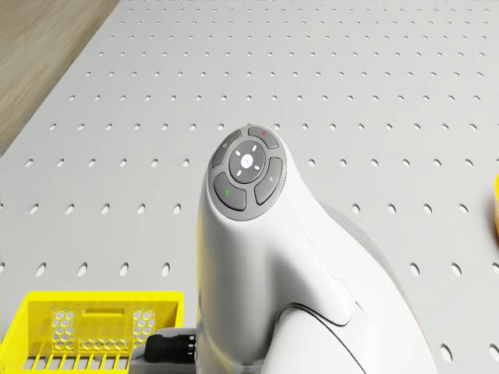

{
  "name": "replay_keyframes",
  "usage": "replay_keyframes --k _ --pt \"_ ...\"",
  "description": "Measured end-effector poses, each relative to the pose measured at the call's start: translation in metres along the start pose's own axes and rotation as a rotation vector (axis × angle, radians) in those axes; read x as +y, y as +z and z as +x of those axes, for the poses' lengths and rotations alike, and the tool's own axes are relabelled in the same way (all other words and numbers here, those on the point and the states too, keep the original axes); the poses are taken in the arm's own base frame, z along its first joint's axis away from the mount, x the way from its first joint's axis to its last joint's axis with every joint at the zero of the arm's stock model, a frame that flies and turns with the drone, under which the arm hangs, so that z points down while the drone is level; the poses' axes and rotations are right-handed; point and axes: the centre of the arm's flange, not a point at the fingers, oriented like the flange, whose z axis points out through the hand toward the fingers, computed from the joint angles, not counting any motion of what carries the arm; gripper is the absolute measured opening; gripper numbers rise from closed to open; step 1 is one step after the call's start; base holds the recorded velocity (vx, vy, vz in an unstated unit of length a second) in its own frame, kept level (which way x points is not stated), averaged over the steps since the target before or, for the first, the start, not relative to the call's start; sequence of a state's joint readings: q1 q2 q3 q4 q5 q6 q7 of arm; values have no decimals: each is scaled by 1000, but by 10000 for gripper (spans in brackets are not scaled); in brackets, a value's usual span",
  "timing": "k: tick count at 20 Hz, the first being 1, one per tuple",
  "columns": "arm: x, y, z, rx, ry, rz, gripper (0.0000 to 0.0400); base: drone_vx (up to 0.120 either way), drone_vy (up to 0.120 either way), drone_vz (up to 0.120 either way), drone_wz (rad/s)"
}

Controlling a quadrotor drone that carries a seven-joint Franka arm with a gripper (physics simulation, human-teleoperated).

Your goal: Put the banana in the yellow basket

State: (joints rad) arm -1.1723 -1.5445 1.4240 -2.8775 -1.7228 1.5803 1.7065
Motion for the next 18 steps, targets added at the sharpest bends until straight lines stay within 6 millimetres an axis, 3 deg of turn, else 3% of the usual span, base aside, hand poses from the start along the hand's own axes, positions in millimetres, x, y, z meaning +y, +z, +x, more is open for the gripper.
replay_keyframes --k 6,16,18 --pt "0 0 0 0 0 0 192 113 120 0 0" --pt "0 0 0 0 0 0 192 0 120 -24 0" --pt "0 0 0 0 0 0 192 100 120 0 0"
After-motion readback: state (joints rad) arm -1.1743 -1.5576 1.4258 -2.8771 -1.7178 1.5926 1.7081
